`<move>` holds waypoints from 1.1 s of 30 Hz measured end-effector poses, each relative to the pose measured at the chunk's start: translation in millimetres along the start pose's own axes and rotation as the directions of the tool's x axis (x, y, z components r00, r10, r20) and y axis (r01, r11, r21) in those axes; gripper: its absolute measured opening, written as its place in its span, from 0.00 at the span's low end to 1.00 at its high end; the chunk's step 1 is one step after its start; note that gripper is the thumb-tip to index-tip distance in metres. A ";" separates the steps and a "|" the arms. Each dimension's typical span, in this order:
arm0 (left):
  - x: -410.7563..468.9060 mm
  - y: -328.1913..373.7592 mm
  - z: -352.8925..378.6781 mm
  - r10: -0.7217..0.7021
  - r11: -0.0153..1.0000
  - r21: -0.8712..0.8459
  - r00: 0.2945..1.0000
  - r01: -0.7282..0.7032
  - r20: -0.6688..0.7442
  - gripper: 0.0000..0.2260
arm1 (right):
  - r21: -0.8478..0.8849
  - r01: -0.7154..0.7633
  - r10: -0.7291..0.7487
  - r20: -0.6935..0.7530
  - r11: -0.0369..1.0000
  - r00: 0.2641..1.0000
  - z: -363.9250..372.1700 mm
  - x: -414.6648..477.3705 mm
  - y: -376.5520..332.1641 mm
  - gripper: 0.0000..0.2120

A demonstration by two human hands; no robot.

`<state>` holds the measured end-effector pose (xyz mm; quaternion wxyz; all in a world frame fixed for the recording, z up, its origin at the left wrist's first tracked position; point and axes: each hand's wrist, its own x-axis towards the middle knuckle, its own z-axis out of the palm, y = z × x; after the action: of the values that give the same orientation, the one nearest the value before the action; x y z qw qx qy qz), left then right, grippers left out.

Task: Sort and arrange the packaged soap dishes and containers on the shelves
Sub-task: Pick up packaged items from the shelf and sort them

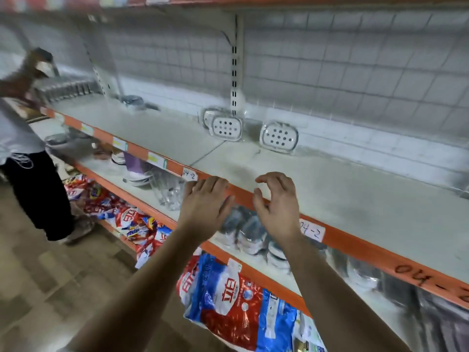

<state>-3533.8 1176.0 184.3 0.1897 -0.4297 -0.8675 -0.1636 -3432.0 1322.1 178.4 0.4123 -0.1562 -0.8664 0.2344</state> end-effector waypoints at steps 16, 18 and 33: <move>120.4 -216.3 62.6 -0.068 0.995 -0.070 0.994 0.074 0.090 0.17 | 0.001 -0.031 0.031 0.088 1.000 0.996 204.7 127.8 -23.4 0.07; 133.0 -255.1 66.7 -0.059 0.994 -0.087 0.995 0.066 0.078 0.16 | -0.012 -0.026 0.027 0.075 1.000 0.997 239.2 141.3 -39.7 0.06; 232.8 -490.4 98.8 0.090 0.983 -0.172 0.988 -0.068 0.125 0.15 | -0.096 -0.152 0.158 0.054 0.984 0.986 429.6 244.4 -112.8 0.07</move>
<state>-4078.5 1096.2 148.0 0.1017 -0.4880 -0.8437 -0.1993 -3928.5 1221.3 159.1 0.3583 -0.2345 -0.8737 0.2308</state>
